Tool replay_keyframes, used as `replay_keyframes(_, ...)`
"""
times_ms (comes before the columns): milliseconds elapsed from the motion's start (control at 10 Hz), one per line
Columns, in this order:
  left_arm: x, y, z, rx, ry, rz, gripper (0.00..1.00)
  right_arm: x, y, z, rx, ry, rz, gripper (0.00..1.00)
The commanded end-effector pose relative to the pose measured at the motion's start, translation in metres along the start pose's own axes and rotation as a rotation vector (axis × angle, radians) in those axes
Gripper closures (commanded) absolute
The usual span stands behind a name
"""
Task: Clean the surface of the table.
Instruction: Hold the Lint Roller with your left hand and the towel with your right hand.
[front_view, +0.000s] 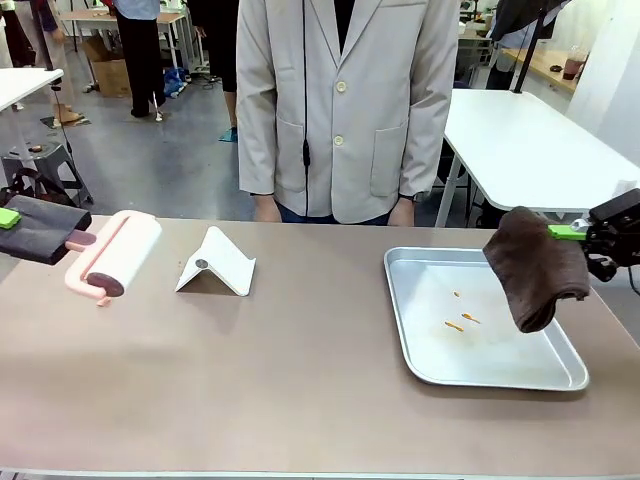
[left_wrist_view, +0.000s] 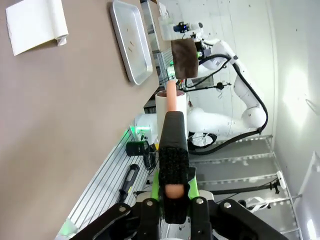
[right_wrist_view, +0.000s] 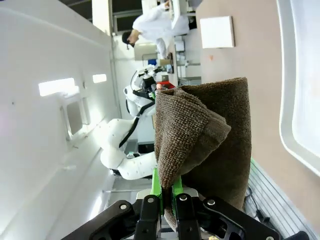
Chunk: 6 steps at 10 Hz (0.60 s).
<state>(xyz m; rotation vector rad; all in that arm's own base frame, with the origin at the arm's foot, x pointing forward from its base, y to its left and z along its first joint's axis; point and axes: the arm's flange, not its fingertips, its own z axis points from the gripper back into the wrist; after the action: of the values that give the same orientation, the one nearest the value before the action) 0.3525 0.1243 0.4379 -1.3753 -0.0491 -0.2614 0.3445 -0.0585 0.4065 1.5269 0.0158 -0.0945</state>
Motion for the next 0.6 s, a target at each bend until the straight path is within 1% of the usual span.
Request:
replay_keyframes(0, 0.003, -0.007, -0.014, -0.007, -0.053, 0.02, 0.83, 0.003, 0.002, 0.009, 0.035, 0.015, -0.012, 1.0)
replay_keyframes(100, 0.006, -0.007, -0.017, -0.002, -0.062, 0.038, 0.83, 0.005, 0.0, 0.006, 0.019, -0.017, -0.014, 1.0)
replay_keyframes(200, 0.011, -0.008, -0.022, 0.022, -0.108, 0.069, 0.83, 0.001, 0.0, 0.004, 0.01, -0.003, -0.005, 1.0)
replay_keyframes(300, 0.005, -0.001, -0.006, 0.003, -0.032, 0.019, 0.83, 0.001, 0.0, 0.004, 0.01, -0.003, -0.005, 1.0)
replay_keyframes(500, 0.005, -0.001, -0.006, 0.003, -0.032, 0.019, 0.83, 0.001, 0.0, 0.004, 0.01, -0.003, -0.005, 1.0)
